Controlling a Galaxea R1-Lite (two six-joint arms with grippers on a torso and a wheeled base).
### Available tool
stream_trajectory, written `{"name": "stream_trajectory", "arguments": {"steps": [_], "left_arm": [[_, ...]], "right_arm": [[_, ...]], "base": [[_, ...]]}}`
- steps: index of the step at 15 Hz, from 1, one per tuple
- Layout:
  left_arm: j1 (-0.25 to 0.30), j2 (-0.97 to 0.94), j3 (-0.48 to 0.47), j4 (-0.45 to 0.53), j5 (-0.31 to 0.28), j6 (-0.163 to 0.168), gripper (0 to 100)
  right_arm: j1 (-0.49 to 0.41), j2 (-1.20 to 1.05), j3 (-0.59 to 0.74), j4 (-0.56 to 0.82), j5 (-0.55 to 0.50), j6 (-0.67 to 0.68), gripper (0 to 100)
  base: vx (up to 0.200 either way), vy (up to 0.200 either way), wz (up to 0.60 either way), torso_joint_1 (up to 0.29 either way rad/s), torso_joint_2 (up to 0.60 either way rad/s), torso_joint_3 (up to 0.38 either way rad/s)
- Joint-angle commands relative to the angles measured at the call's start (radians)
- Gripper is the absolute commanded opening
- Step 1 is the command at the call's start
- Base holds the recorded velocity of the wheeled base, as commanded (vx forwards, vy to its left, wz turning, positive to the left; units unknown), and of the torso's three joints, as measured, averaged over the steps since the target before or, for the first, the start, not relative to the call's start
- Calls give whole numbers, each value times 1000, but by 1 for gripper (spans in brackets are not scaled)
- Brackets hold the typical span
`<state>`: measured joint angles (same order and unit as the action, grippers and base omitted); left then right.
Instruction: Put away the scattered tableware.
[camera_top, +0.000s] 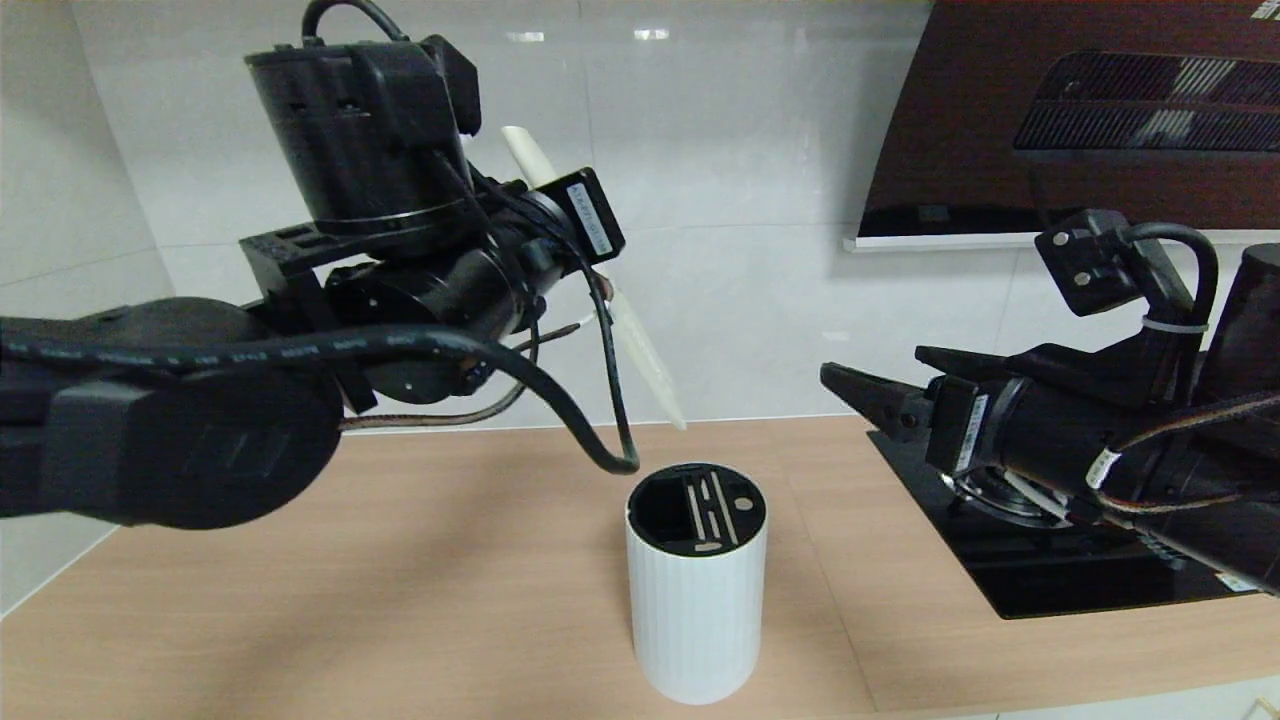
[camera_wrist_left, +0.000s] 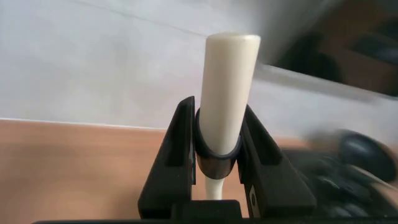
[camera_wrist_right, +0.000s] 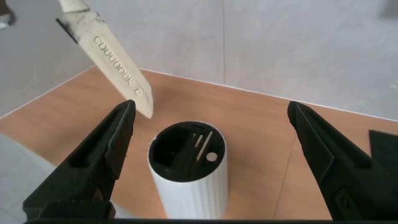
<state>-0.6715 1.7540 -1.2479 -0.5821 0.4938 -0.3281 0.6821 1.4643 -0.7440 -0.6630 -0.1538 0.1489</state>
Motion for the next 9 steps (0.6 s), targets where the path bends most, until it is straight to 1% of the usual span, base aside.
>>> {"name": "stream_trajectory", "arguments": {"steps": [1,2,3,4,5,6,8,9], "left_arm": [[-19,41,58,-62,5,67,0],[-26,50,82,-102,6,100,0],[-42,64,110,-139,6,115,0],[-54,79,128,-160,11,141,0],[-65,91,131,-163,32,153,0],[-77,108,130,-163,75,161,0],[-85,139,125,-165,132,164,0],[-85,145,122,-165,143,164,0]], "right_arm": [[0,15,2,-1,0,0,100],[0,15,2,-1,-1,0,100],[0,13,2,-1,0,0,100],[0,15,2,-1,0,0,100],[0,15,2,-1,0,0,100],[0,16,2,-1,0,0,100],[0,16,5,-1,0,0,100],[0,15,5,-1,0,0,100]], "base": [[0,0,0,0,0,0],[0,0,0,0,0,0],[0,0,0,0,0,0],[0,0,0,0,0,0],[0,0,0,0,0,0],[0,0,0,0,0,0],[0,0,0,0,0,0],[0,0,0,0,0,0]]}}
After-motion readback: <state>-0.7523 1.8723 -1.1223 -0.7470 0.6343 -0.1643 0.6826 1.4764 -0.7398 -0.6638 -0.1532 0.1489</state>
